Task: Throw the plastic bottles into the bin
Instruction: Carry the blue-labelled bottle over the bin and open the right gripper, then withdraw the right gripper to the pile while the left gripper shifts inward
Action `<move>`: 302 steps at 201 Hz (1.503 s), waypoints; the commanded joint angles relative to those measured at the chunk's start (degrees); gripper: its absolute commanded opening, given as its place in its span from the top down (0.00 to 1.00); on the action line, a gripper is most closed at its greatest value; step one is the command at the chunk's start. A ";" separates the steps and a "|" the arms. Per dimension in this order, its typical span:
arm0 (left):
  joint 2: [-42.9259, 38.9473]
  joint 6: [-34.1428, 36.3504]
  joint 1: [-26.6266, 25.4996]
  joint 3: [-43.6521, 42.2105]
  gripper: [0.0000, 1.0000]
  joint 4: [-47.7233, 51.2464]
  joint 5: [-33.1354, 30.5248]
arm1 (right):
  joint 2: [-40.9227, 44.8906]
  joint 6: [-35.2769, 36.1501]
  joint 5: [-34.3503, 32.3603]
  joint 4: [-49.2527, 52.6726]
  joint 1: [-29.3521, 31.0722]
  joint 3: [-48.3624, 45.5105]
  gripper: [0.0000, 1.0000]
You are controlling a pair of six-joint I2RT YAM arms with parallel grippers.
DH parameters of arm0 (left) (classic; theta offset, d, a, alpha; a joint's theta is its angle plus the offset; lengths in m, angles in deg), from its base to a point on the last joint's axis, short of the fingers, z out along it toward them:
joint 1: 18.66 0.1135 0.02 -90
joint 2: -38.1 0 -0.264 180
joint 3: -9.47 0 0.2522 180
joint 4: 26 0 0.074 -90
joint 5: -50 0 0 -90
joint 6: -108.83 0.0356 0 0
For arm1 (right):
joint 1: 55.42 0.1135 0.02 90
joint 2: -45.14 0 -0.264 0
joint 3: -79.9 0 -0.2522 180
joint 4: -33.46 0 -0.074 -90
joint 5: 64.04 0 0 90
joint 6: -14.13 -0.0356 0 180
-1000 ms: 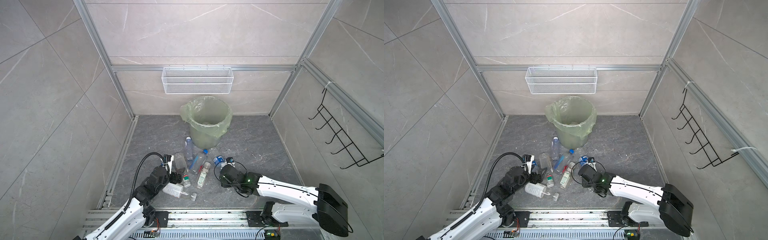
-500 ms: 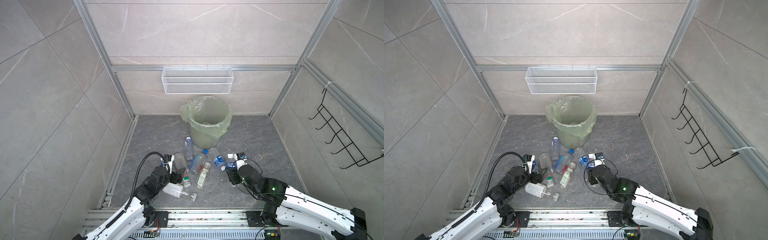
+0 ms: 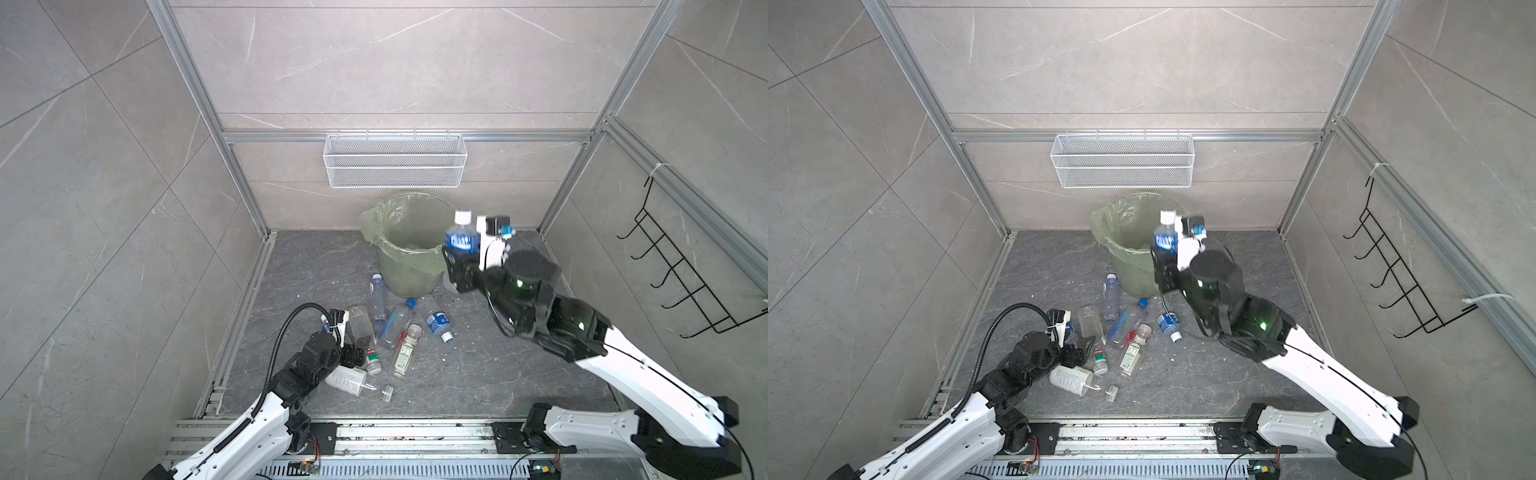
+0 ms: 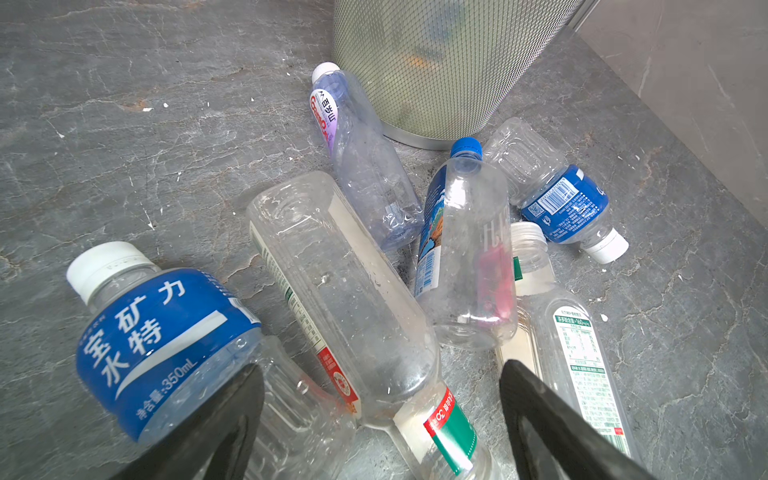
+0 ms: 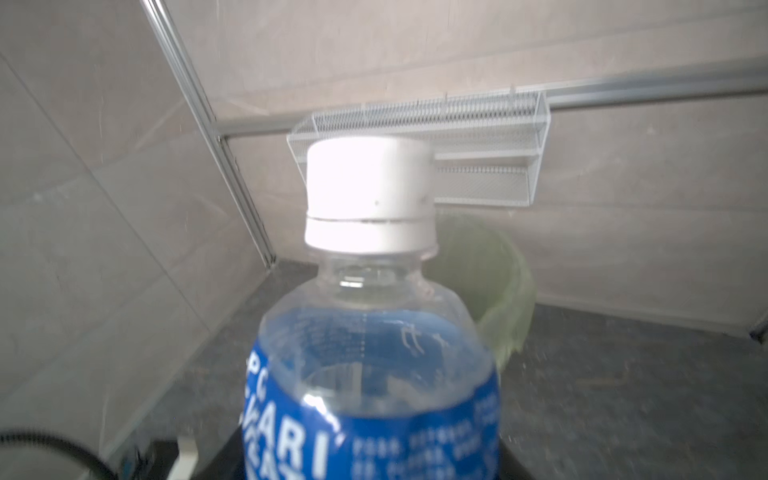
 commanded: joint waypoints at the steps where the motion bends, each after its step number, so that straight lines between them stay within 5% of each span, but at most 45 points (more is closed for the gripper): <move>1: -2.05 0.83 -0.16 0.56 0.09 -0.62 -1.72 | -12.28 3.25 3.37 4.62 -4.86 14.67 0.40; 28: -4.33 -0.63 -0.20 0.91 0.09 3.11 -2.37 | -32.65 2.46 5.56 13.64 -11.79 45.16 0.02; 51: -6.78 -1.56 -0.19 0.71 0.09 5.45 -1.57 | -49.92 2.30 7.42 26.64 -14.92 76.02 0.01; 60: -7.67 -1.74 -0.24 0.71 0.10 6.47 -1.66 | -51.85 1.53 8.21 27.66 -15.78 79.56 0.01; 110: -12.77 -2.43 -0.23 0.19 0.09 9.76 -1.75 | -33.03 1.26 11.09 11.61 -16.35 45.78 0.01; 158: -10.74 -2.60 -0.24 1.06 0.09 9.24 -1.51 | -24.98 0.62 13.40 12.84 -16.37 36.50 0.01; 302: -3.52 -3.10 -2.81 5.34 0.11 7.49 -1.19 | 5.48 -4.99 15.62 5.41 -16.36 -23.07 0.01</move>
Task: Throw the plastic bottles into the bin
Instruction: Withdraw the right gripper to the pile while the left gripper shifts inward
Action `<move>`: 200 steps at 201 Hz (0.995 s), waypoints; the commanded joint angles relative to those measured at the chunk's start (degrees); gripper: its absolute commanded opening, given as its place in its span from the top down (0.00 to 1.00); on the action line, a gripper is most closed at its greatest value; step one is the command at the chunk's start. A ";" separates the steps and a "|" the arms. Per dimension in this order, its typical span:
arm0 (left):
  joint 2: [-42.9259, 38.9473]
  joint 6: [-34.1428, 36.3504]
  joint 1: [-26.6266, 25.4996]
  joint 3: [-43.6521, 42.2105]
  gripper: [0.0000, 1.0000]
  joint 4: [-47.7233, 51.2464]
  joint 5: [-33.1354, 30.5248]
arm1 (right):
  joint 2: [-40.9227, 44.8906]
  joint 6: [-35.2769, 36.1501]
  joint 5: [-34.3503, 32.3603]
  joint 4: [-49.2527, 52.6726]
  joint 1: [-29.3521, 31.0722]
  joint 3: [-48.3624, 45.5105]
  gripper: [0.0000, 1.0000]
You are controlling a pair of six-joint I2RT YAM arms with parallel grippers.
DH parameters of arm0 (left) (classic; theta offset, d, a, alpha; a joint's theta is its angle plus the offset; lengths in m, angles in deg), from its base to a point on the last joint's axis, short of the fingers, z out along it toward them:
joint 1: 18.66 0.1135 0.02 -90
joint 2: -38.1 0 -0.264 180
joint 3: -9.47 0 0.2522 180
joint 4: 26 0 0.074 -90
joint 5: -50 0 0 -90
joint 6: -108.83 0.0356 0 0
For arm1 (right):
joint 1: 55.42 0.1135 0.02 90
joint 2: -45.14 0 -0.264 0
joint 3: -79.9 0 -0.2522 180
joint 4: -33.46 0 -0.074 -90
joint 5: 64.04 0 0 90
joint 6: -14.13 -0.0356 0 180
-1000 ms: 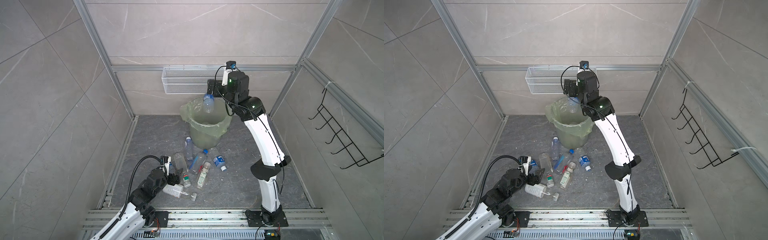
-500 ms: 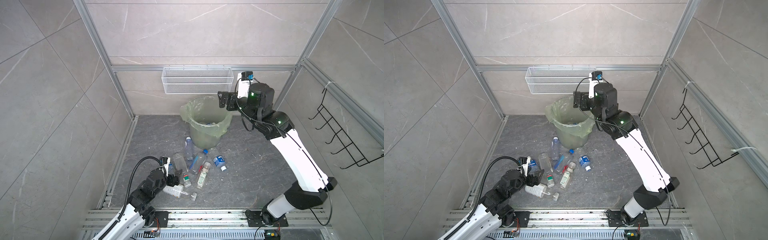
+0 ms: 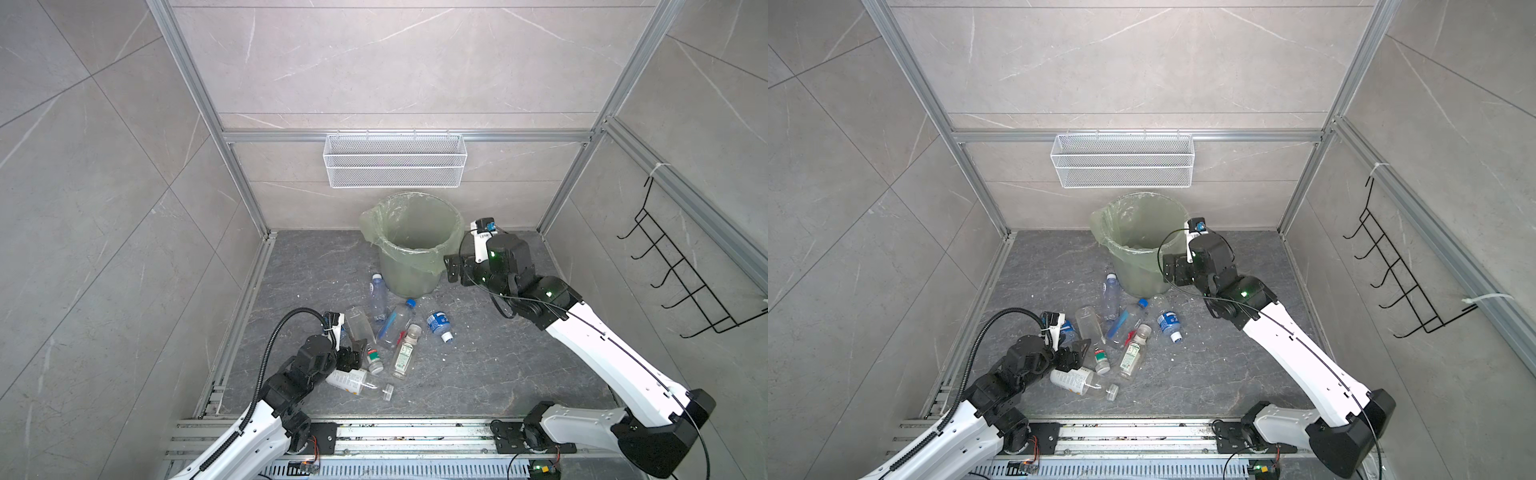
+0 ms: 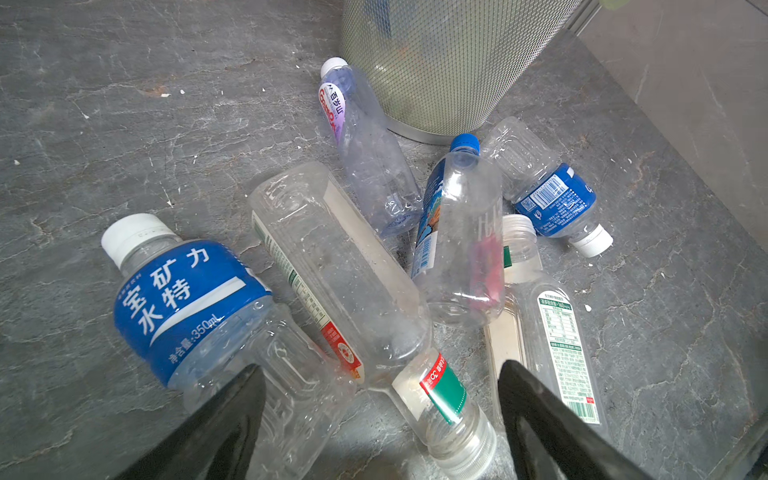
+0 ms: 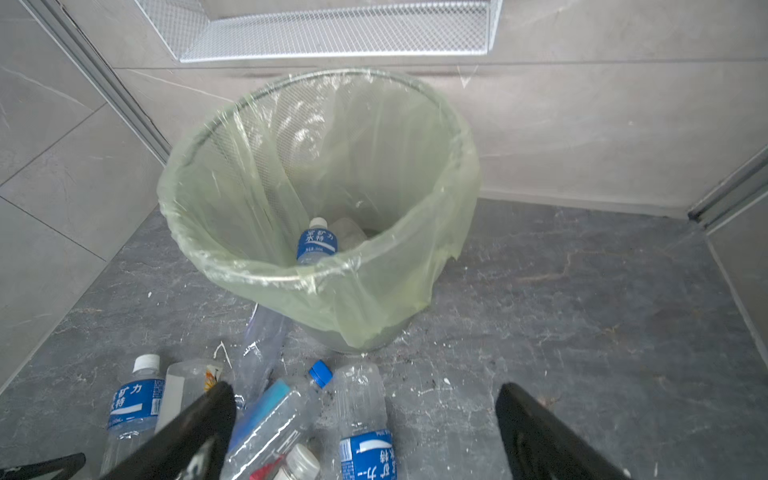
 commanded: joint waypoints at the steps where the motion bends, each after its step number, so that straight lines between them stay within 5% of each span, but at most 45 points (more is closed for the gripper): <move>1: 1.41 -0.41 -1.40 3.02 0.11 -2.13 -0.06 | 3.73 -2.80 1.79 -1.52 0.14 -6.07 0.01; 124: 15.51 3.27 -18.13 9.00 0.11 -7.09 -10.80 | 6.30 -4.77 7.26 -1.79 0.13 -23.46 0.03; 200: 19.68 5.99 -19.81 7.98 0.11 -10.65 -10.23 | -2.01 -2.78 8.94 -5.29 0.16 -24.91 0.13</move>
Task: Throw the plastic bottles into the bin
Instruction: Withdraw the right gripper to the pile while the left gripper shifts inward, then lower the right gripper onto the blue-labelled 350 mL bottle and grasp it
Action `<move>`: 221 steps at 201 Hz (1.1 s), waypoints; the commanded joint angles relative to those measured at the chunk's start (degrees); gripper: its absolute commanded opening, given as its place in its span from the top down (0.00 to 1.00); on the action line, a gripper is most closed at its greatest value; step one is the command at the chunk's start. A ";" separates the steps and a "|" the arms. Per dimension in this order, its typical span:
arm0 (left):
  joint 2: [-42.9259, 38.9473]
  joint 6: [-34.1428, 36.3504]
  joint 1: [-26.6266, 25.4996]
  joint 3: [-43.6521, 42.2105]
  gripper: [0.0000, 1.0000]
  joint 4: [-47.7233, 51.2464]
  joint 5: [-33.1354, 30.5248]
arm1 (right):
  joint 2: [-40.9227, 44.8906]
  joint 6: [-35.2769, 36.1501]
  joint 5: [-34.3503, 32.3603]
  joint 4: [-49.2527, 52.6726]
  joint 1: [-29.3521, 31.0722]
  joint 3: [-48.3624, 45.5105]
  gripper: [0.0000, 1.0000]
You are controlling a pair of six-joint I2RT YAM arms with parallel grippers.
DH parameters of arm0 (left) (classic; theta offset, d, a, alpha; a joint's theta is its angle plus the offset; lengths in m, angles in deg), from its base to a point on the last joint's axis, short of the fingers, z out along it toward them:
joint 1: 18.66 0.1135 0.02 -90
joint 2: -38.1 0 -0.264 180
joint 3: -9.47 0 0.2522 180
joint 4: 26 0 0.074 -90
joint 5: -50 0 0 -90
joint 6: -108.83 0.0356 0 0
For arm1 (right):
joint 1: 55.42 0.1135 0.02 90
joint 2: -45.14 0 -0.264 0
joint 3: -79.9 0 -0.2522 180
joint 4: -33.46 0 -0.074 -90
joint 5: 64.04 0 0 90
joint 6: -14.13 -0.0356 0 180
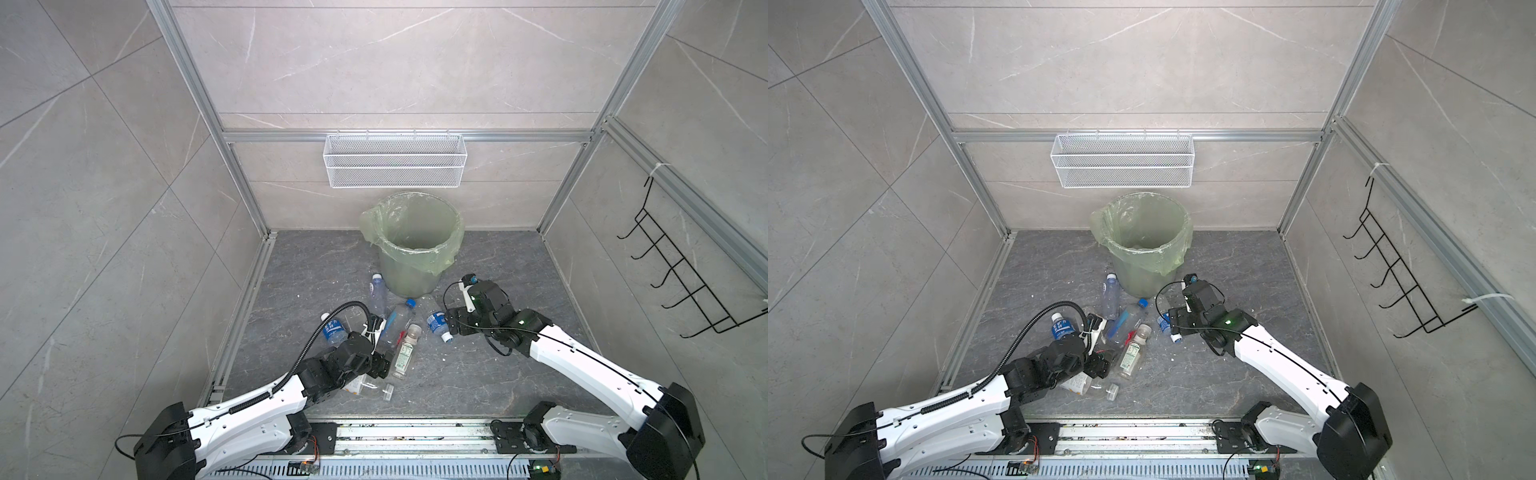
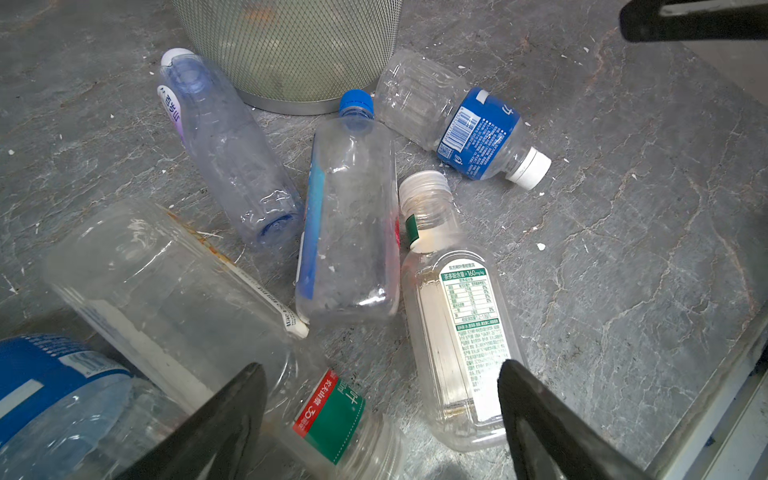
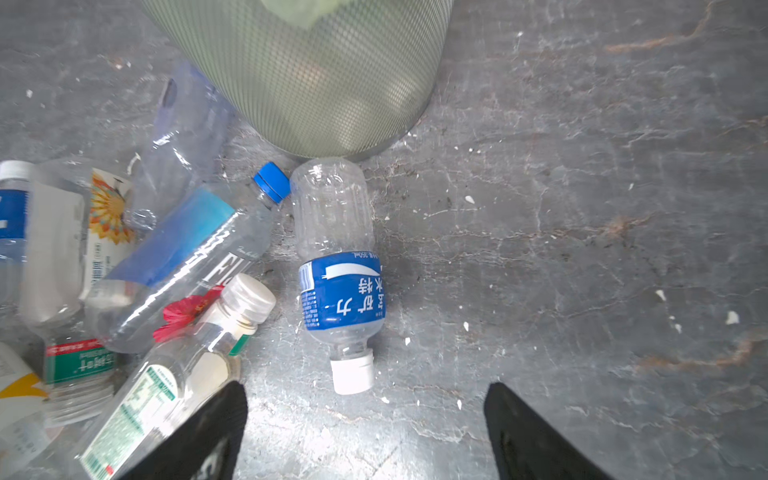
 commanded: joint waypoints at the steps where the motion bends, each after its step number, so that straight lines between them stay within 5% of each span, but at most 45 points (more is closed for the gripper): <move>1: -0.30 2.47 -0.27 0.23 0.11 -3.62 -1.16 | -2.76 0.60 1.22 -2.53 0.15 -0.34 0.13; 221: -12.47 4.57 3.04 -8.46 0.14 -5.13 -1.91 | -27.98 6.77 4.51 -5.87 0.13 13.40 0.10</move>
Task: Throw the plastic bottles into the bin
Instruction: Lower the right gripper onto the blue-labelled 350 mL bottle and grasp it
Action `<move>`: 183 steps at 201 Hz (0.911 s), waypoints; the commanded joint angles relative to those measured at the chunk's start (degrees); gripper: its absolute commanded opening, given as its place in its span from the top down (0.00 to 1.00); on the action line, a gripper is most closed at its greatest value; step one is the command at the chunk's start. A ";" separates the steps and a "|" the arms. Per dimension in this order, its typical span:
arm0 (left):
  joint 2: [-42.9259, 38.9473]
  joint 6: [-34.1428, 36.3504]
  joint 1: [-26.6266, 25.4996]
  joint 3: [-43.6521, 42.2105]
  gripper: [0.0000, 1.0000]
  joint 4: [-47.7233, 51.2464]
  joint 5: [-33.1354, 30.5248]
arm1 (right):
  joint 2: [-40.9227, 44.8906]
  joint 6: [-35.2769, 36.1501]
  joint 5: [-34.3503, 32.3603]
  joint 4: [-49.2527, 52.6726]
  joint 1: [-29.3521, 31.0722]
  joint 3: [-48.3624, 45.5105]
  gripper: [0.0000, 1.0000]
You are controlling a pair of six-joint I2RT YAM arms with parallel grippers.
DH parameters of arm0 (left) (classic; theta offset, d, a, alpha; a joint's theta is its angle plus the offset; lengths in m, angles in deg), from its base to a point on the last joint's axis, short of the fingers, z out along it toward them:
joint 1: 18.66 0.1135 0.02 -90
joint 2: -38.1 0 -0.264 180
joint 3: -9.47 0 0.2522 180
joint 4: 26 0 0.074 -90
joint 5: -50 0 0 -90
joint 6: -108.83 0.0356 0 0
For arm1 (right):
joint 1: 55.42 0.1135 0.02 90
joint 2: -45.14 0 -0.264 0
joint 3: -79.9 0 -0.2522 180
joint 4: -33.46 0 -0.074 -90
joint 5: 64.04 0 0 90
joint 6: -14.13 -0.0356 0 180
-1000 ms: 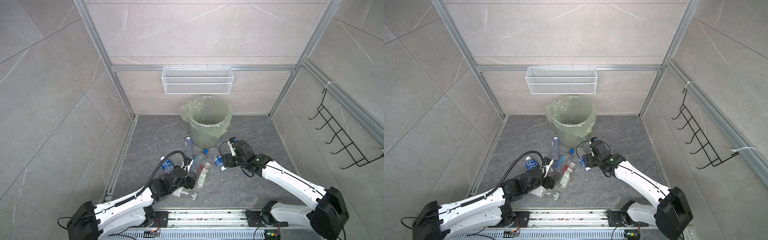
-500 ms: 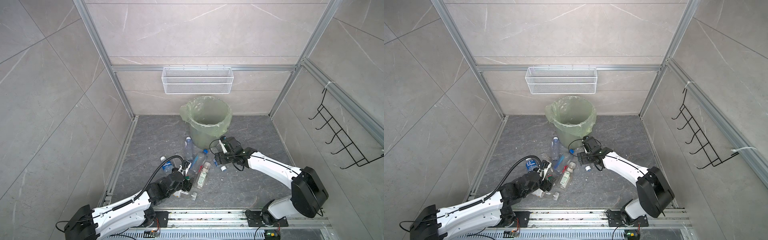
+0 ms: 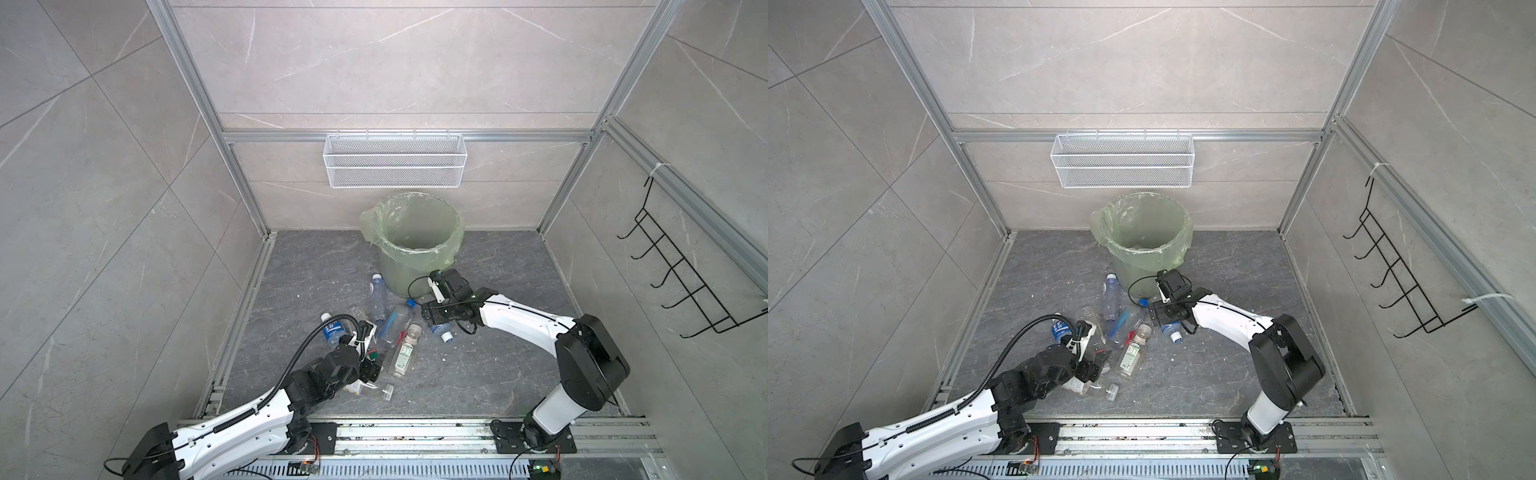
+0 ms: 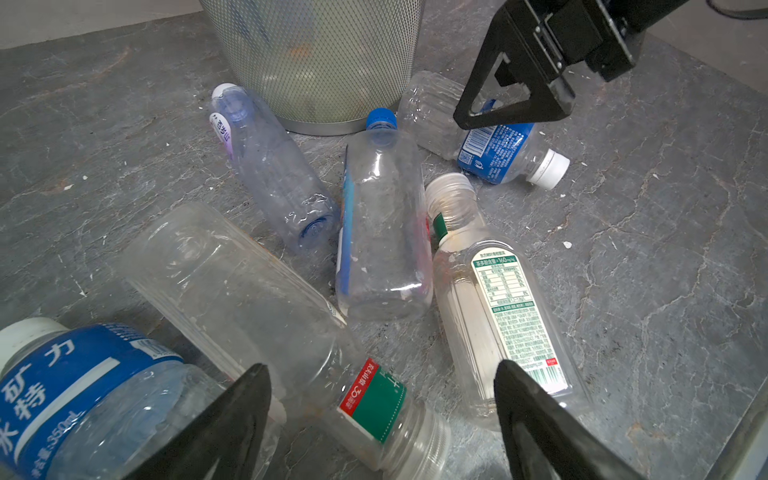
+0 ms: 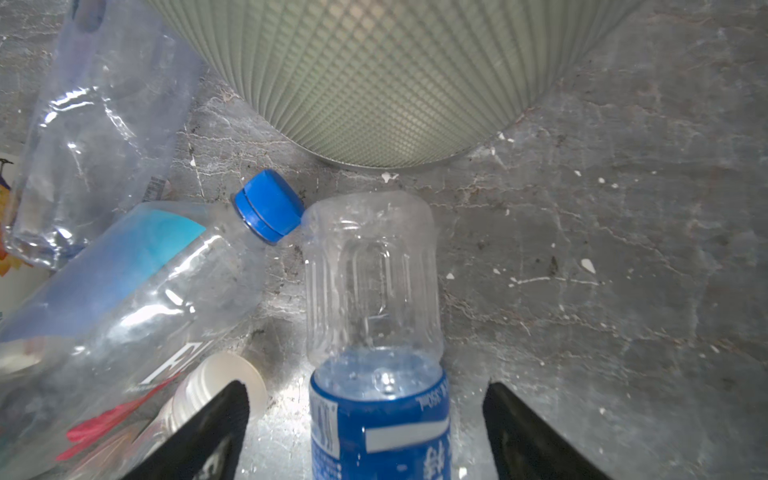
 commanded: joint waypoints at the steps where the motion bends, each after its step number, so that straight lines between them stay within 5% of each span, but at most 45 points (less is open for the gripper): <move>1: -1.92 -0.07 1.55 -0.29 0.14 -1.82 0.98 | -2.03 1.22 0.29 0.34 0.17 2.06 0.10; 183: -4.52 -2.05 6.84 -1.41 0.14 -1.80 5.61 | -9.96 1.70 -2.44 4.18 0.13 4.63 0.30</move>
